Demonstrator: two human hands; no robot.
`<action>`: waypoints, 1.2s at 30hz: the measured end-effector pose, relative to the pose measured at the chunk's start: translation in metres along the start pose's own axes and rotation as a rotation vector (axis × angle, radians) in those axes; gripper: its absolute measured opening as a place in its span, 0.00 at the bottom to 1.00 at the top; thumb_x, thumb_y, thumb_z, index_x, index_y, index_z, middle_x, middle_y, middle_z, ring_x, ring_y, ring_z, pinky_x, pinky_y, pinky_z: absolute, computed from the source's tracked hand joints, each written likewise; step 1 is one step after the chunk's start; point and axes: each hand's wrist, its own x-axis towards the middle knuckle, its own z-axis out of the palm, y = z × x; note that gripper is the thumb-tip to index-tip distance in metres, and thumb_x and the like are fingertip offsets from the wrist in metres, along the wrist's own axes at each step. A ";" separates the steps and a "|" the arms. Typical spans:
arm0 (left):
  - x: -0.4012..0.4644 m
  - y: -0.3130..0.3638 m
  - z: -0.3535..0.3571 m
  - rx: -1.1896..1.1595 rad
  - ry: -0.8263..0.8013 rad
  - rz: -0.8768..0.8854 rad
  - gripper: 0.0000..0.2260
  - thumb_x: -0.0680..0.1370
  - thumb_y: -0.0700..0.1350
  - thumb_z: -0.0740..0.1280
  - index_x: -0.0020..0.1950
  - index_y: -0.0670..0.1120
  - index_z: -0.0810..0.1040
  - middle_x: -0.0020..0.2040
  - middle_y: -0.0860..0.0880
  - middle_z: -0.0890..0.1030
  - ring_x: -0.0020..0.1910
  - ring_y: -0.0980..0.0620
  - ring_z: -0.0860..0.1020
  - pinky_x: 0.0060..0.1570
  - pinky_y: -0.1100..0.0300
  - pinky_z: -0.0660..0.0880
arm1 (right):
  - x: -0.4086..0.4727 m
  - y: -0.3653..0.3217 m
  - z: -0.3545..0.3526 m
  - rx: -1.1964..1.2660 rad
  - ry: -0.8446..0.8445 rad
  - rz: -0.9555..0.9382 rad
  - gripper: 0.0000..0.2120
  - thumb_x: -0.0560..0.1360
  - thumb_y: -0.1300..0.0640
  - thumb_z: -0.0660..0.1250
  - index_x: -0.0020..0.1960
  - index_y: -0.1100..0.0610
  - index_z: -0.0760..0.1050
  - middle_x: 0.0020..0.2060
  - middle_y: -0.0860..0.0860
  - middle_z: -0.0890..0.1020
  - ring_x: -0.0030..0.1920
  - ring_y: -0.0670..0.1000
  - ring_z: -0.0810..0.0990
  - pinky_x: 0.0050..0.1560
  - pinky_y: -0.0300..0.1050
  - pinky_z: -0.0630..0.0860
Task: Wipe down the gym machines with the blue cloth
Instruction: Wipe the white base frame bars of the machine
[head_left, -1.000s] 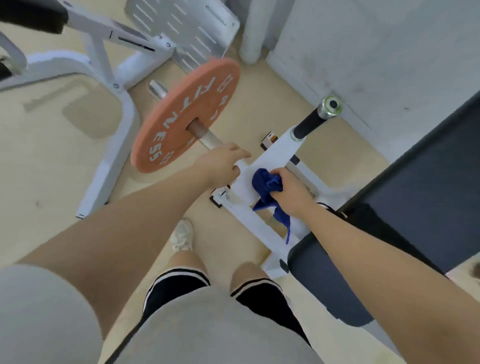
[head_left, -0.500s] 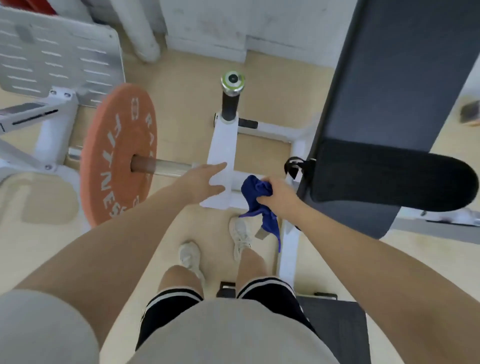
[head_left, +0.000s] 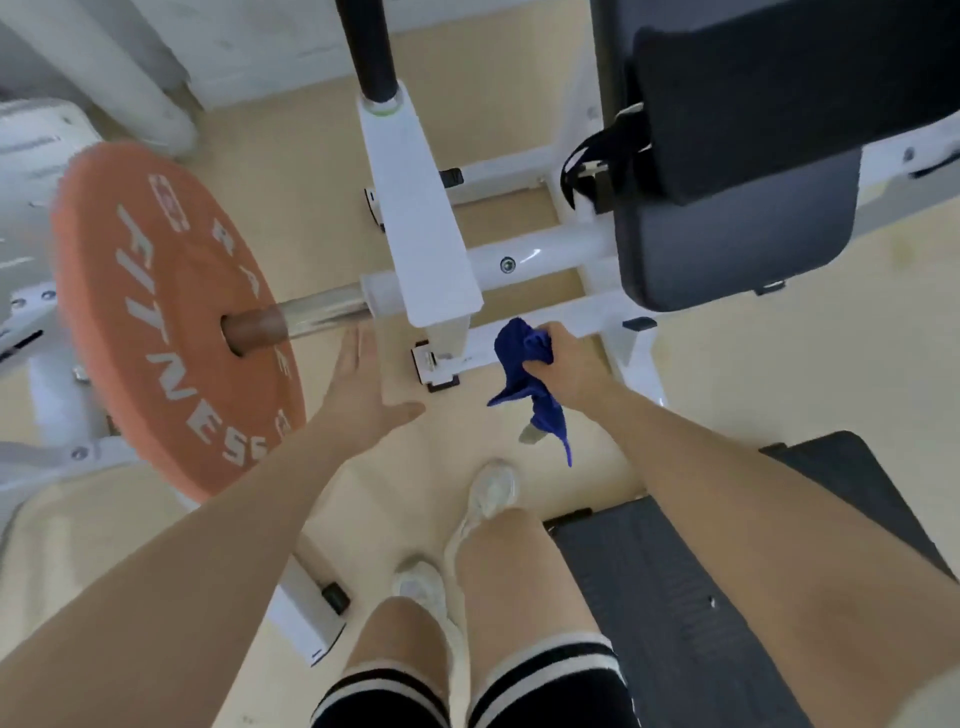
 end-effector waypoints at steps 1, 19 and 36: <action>0.009 -0.013 0.014 0.027 -0.088 -0.030 0.41 0.75 0.51 0.68 0.76 0.41 0.44 0.77 0.47 0.39 0.76 0.51 0.41 0.71 0.61 0.45 | 0.008 0.015 0.016 0.018 0.010 0.017 0.12 0.77 0.64 0.60 0.60 0.63 0.67 0.45 0.53 0.74 0.43 0.52 0.72 0.39 0.41 0.68; 0.249 -0.136 0.208 -0.470 0.256 0.117 0.39 0.68 0.50 0.74 0.73 0.52 0.56 0.71 0.58 0.65 0.70 0.56 0.62 0.60 0.62 0.60 | 0.253 0.205 0.235 0.254 0.274 0.047 0.06 0.72 0.60 0.58 0.47 0.60 0.71 0.41 0.56 0.78 0.41 0.57 0.78 0.34 0.41 0.67; 0.303 -0.149 0.253 -0.639 0.441 0.169 0.25 0.69 0.38 0.74 0.63 0.45 0.70 0.57 0.52 0.79 0.57 0.58 0.77 0.49 0.73 0.73 | 0.315 0.280 0.223 -0.645 0.516 -0.088 0.35 0.78 0.58 0.57 0.77 0.55 0.39 0.77 0.49 0.43 0.76 0.51 0.40 0.72 0.50 0.34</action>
